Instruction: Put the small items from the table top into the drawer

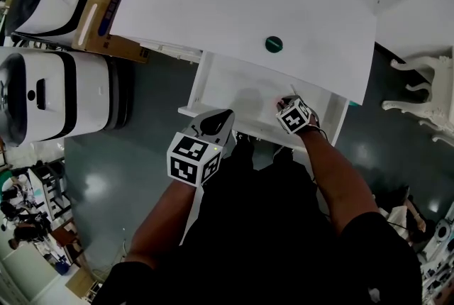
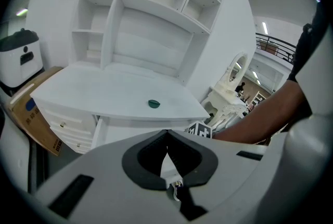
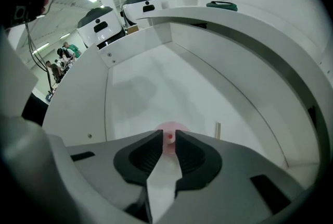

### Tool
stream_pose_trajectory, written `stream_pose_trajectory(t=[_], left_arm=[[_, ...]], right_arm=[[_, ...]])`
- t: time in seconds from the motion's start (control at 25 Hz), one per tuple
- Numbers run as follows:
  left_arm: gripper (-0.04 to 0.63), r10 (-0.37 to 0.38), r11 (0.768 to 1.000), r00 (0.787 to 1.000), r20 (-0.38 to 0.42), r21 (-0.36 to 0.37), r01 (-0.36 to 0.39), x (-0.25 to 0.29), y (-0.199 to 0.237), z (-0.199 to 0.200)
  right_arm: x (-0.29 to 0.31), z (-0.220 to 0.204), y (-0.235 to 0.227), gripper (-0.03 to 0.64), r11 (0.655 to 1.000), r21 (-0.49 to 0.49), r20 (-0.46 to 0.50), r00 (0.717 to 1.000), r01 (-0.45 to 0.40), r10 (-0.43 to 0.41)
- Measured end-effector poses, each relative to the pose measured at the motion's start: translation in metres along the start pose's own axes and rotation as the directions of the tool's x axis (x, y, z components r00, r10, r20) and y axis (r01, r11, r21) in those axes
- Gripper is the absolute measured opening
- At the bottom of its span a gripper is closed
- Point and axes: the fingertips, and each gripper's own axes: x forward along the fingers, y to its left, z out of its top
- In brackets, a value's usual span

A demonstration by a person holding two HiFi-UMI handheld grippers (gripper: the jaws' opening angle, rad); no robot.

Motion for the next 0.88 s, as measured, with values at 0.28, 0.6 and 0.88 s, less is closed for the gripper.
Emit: stream_pose_trajectory(t=[0.28, 0.6, 0.88], left_arm=[[0.003, -0.016, 1.000, 1.000, 0.004, 0.011, 0.016, -0.002, -0.002, 0.001], [0.003, -0.051, 0.997, 0.999, 0.020, 0.055, 0.049, 0.006, -0.013, 0.013], [0.003, -0.086, 0.991, 0.995, 0.041, 0.103, 0.082, 0.010, -0.030, 0.029]], right_arm=[[-0.009, 0.006, 0.002, 0.107, 1.000, 0.011, 0.029, 1.000, 0.009, -0.010], [-0.048, 0.023, -0.003, 0.107, 0.998, 0.057, 0.126, 0.991, 0.037, -0.044], [-0.101, 0.047, -0.001, 0.106, 0.992, 0.122, 0.248, 0.966, 0.043, -0.072]])
